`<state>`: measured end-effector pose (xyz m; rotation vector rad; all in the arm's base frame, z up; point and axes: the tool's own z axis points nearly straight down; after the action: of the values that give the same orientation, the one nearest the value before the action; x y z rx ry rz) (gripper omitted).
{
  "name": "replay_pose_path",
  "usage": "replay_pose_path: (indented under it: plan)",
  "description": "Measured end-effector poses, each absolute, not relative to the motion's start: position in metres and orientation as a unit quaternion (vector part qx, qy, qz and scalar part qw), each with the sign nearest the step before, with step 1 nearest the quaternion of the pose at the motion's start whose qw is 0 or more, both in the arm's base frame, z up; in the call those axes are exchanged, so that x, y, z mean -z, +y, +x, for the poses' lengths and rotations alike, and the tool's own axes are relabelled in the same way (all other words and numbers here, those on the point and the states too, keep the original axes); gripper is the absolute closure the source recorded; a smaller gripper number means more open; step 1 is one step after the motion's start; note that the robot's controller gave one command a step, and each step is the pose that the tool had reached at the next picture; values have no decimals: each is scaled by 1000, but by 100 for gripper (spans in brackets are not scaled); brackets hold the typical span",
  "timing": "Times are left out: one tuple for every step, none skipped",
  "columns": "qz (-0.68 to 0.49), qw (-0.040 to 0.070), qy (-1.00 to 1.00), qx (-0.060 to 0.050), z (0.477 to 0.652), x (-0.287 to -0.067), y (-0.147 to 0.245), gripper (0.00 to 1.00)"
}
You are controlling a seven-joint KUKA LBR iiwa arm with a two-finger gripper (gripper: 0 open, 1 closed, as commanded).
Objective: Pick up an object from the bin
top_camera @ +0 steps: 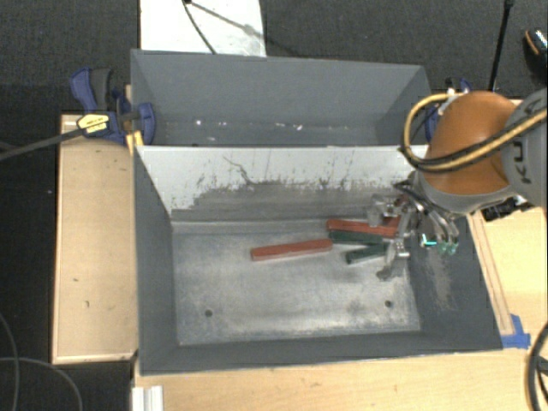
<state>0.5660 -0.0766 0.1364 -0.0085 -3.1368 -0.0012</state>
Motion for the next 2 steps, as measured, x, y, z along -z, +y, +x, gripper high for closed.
replay_pose_path:
  plan:
    - [-18, 1, -1000, 1, 588, -67, -48, 0]
    - [-24, 1, -1000, 2, 587, -71, 19, 0]
